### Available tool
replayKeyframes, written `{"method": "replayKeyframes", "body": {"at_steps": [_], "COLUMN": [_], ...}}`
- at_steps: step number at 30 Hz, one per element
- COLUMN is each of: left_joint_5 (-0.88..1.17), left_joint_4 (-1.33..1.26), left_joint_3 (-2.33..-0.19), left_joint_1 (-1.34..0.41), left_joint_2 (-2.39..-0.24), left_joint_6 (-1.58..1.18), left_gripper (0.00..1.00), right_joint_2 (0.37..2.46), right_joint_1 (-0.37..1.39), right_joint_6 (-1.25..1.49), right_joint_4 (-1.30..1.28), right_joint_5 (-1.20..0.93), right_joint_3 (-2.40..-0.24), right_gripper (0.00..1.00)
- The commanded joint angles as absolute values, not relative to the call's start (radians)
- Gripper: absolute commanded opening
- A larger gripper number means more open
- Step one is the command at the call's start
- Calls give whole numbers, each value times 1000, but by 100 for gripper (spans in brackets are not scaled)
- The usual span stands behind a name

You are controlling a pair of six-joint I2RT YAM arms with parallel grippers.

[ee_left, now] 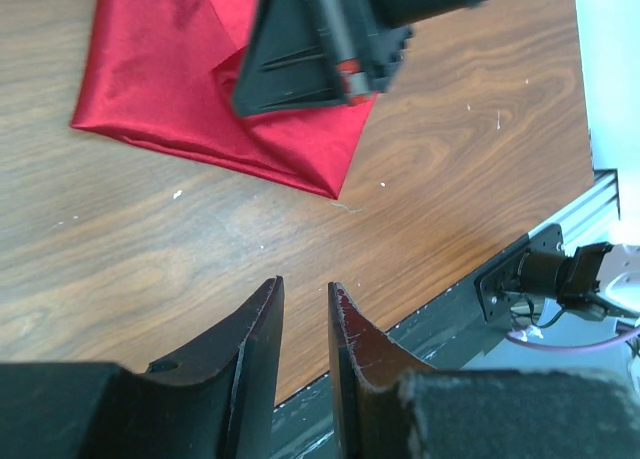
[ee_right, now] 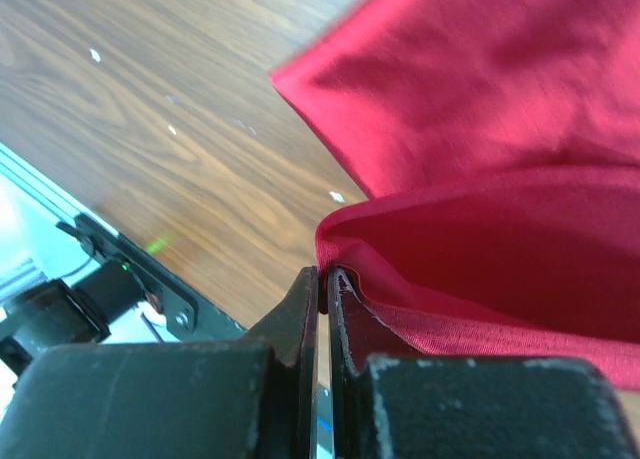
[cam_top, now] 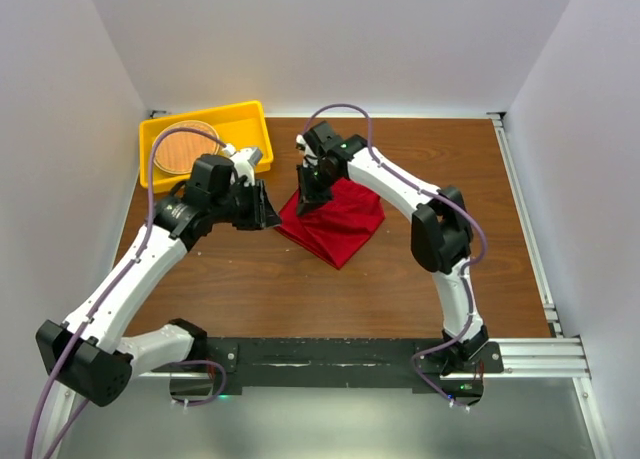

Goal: Fold the napkin, place the utensils inside, and roll it up
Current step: Fold the napkin

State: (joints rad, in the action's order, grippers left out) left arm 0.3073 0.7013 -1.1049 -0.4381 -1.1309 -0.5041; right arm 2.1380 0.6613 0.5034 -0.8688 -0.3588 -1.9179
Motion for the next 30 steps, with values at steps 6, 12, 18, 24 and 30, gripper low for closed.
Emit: {"method": "replayKeyframes", "body": {"at_steps": [6,12,18,24,30], "left_joint_5": [295,305,301,298,284], "left_joint_4": [741,732,739,746,749], "left_joint_3": [-1149,-1150,-1154,-1160,-1151], "left_joint_1": [-413,-411,-411,-410,-407], "left_joint_2": [-1104,-1120,-1120,-1118,-1112], "left_joint_6": [-495,-492,-483,-482,-485], "left_gripper": [29,29,29,29,29], "right_joint_2": [2224,2276,2318,2355,2388], "right_joint_1": [686,690,690,693,704], "right_joint_6": [500,511,520,526,535], "right_joint_4": [-865,-845,-827,-819,-799], "right_joint_5": [-430,-439,-442,-453,-477], "right_joint_3": [-2086,-2123,-2140,-2164,-2181], "right_gripper": [0,0,0,0,7]}}
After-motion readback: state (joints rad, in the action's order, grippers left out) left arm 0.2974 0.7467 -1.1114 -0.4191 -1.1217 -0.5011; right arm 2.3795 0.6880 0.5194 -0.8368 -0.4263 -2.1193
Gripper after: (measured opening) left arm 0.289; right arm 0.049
